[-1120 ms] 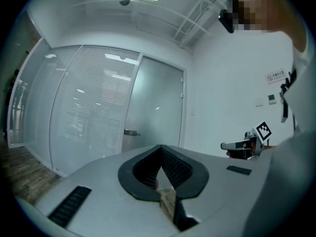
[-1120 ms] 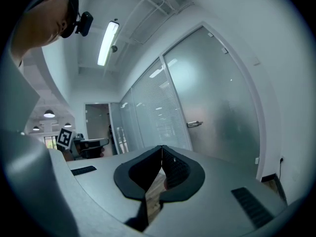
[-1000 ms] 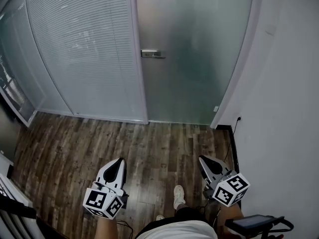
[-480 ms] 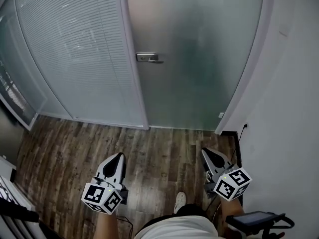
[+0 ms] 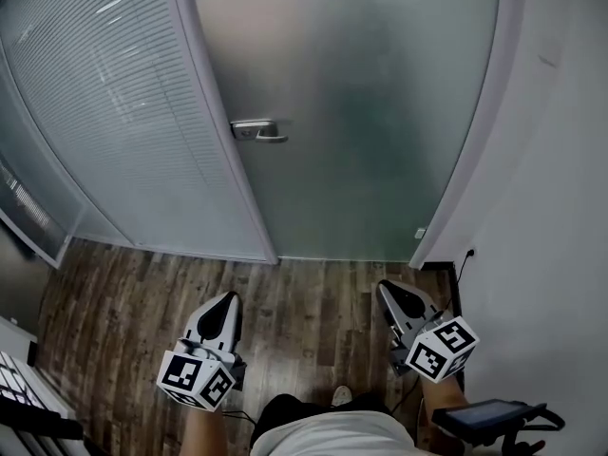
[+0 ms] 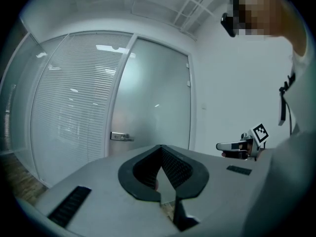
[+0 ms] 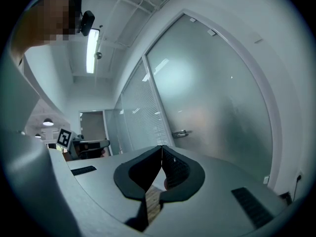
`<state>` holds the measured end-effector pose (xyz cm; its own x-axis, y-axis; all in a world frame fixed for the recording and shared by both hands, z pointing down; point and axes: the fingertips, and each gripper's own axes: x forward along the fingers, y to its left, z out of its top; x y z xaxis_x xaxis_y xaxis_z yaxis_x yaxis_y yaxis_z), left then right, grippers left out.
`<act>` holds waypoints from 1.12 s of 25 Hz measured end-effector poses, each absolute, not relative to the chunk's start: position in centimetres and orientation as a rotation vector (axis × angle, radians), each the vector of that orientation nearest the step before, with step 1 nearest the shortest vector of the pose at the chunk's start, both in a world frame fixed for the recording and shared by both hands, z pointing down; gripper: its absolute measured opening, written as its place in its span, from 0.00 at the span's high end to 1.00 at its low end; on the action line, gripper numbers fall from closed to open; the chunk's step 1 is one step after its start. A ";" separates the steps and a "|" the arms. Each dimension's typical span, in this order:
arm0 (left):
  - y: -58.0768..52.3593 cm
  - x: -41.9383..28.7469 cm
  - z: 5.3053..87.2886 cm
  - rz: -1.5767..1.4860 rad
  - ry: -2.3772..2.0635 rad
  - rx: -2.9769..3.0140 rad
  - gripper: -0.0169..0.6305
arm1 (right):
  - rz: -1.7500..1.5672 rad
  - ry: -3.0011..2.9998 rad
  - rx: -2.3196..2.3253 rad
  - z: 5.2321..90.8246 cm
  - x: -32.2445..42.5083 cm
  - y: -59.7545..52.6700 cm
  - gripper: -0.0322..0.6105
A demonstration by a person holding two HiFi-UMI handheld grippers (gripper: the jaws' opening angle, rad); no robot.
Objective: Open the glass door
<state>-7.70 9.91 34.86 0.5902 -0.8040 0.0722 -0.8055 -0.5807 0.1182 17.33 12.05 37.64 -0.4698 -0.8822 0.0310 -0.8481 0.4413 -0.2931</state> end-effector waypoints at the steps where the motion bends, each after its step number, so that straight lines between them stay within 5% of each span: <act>1: 9.2 -7.3 34.7 0.012 -1.360 2.677 0.98 | -0.409 2.563 -1.543 37.6 17.6 11.5 0.95; 12: 0.7 -5.1 35.1 -0.046 -1.277 2.703 0.98 | -0.354 2.595 -1.575 37.1 18.5 4.2 0.95; 28: -17.2 -11.3 37.2 -0.074 -1.173 2.732 0.98 | -0.295 2.573 -1.633 37.6 10.9 -12.4 0.95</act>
<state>-11.33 -17.20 37.24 0.6899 -0.7236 0.0205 -0.7153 -0.6771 0.1727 10.91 -12.42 37.62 -0.4289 -0.9026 0.0358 -0.8873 0.4135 -0.2041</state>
